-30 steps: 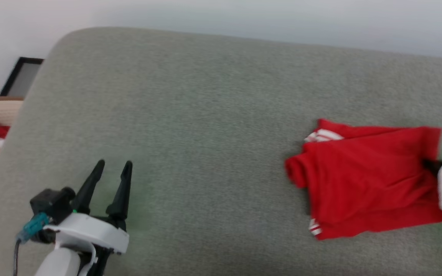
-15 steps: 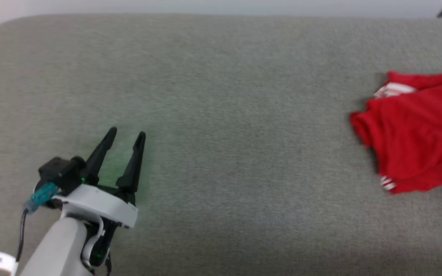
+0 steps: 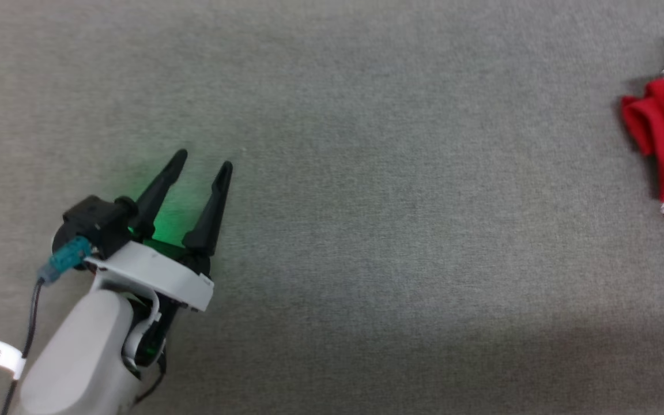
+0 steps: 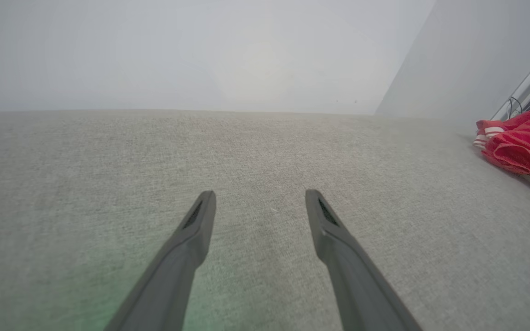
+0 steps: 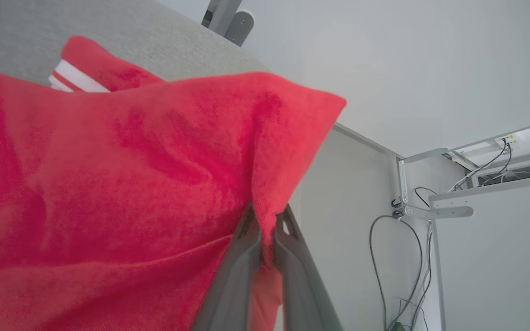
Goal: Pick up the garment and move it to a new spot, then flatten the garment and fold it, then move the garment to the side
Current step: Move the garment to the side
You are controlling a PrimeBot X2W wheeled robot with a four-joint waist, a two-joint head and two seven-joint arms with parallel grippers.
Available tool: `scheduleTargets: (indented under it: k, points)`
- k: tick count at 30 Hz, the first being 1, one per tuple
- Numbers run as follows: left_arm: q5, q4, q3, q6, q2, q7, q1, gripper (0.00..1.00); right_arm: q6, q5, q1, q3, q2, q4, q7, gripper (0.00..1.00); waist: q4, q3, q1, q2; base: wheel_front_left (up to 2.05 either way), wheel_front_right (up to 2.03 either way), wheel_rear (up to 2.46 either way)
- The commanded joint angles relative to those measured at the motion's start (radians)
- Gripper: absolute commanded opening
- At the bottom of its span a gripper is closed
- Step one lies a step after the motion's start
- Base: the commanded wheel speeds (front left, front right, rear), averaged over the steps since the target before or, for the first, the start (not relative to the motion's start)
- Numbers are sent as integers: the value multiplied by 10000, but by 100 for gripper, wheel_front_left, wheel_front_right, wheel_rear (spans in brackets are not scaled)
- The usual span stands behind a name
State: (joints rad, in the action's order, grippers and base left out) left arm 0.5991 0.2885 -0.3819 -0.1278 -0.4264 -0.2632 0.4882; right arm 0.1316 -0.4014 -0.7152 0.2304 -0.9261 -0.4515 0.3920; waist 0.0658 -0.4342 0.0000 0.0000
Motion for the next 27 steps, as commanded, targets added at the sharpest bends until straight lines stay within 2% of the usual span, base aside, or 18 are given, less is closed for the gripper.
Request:
scheduleTargets:
  k: [1, 4, 10, 19, 26, 27]
  points:
    - [45, -12, -44, -35, -102, -11, 196, 100, -22, 164, -191, 107, -113, -229, -194, 0, 285, -341, 0, 0, 0, 0, 0]
    - [69, -27, -170, -35, -149, -11, 354, 100, -22, 490, -488, 236, -305, -669, -573, 0, 342, -520, 0, 0, 0, 0, 0]
    - [67, -55, -340, -35, -229, -11, 607, 100, -22, 983, -960, 330, -187, -1560, -1020, 0, 325, -818, 0, 0, 0, 0, 0]
    - [66, -43, -412, -35, -297, 0, 609, 100, -20, 1536, -1268, 438, 660, -2590, -1484, 0, 221, -1053, 0, 0, 0, 0, 0]
    - [87, 37, -376, -9, -315, 0, 632, 100, -22, 1982, -1779, 143, 1171, -3354, -1873, 0, 117, -1009, 0, 0, 0, 0, 0]
    - [99, 48, -357, -9, -312, 0, 618, 100, -20, 2076, -1839, 90, 1241, -3442, -1934, 3, 112, -962, 0, 0, 0, 0, 0]
